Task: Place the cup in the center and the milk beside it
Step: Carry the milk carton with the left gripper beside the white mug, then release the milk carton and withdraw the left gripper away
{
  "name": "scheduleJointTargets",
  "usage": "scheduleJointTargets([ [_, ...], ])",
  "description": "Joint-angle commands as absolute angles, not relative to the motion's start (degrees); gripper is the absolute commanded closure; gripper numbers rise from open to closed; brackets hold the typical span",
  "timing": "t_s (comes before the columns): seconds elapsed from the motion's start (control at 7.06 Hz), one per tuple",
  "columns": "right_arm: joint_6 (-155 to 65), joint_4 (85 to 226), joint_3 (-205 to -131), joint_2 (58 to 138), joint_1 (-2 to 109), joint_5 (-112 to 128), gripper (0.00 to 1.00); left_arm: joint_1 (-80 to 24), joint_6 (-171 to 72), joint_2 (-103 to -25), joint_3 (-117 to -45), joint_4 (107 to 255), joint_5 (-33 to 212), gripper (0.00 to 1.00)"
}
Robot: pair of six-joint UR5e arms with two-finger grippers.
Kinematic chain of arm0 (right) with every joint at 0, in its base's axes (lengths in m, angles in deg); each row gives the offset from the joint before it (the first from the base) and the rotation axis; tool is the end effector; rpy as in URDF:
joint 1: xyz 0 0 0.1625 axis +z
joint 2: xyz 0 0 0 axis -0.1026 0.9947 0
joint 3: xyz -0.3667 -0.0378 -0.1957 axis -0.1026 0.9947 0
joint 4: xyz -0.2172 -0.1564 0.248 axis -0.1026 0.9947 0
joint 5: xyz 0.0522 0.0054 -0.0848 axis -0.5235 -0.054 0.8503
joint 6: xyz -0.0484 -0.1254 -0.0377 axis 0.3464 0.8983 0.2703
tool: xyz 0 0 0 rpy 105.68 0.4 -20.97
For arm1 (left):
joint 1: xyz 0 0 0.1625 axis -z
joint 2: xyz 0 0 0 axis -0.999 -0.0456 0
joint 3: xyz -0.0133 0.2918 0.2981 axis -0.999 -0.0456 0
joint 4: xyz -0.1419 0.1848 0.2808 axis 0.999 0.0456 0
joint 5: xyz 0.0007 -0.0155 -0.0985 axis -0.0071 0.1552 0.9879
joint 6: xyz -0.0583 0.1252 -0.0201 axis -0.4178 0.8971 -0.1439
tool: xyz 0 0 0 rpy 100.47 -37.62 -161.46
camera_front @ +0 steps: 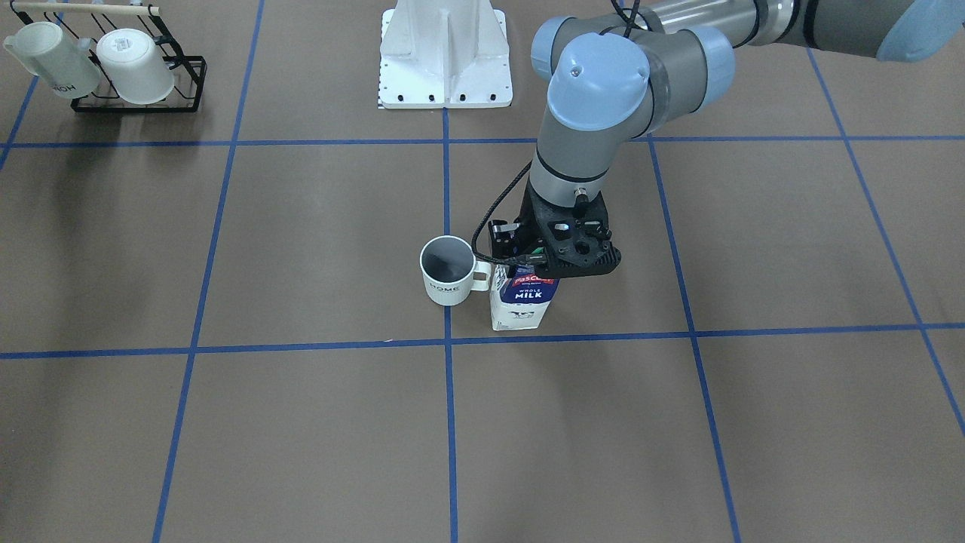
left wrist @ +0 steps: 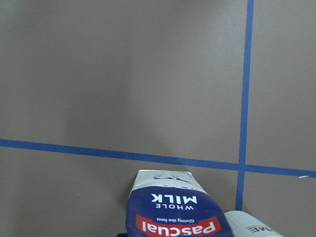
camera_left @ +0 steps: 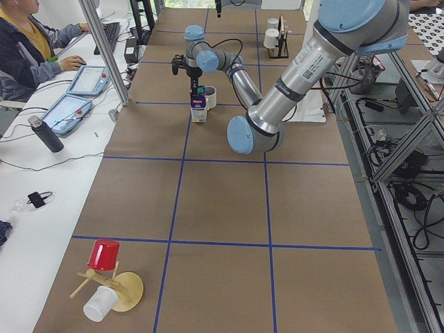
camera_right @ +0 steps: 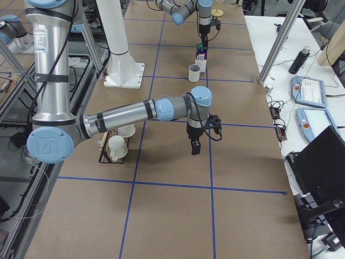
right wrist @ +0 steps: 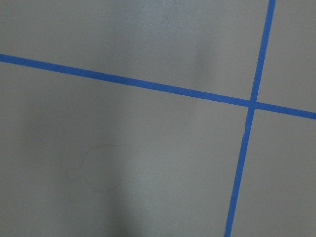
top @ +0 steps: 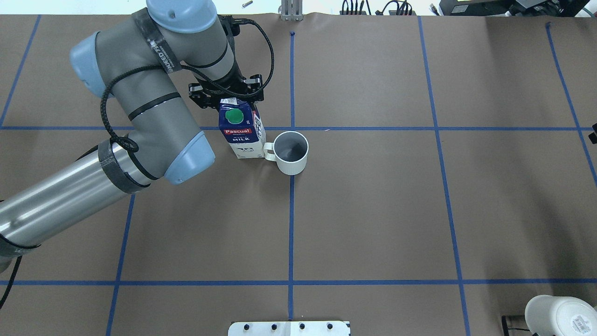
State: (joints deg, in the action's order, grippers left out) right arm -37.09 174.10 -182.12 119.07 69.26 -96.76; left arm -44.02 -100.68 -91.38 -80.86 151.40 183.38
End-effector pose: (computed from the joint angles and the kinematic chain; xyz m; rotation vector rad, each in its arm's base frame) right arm -0.0656 -0.4344 0.5754 0.0425 -0.6790 -0.1646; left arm 0.4526 -0.5283 0.2143 0.0744 0.8719 -0.1424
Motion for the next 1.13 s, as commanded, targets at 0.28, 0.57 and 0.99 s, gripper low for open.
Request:
scheduleJointTargets([
  [0.28, -37.1, 174.1, -181.8, 118.6, 69.3, -96.8, 0.00, -41.7, -100.6, -91.2, -85.3, 150.7, 183.5, 0.02],
  [0.57, -37.1, 174.0, -181.9, 118.6, 69.3, -96.8, 0.00, -35.3, -100.5, -82.6, -96.6, 150.9, 184.4, 0.02],
  [0.99, -37.2, 173.8, -181.7, 117.0, 69.3, -97.1, 0.00, -28.9, -87.5, -65.7, -105.5, 150.8, 186.1, 0.02],
])
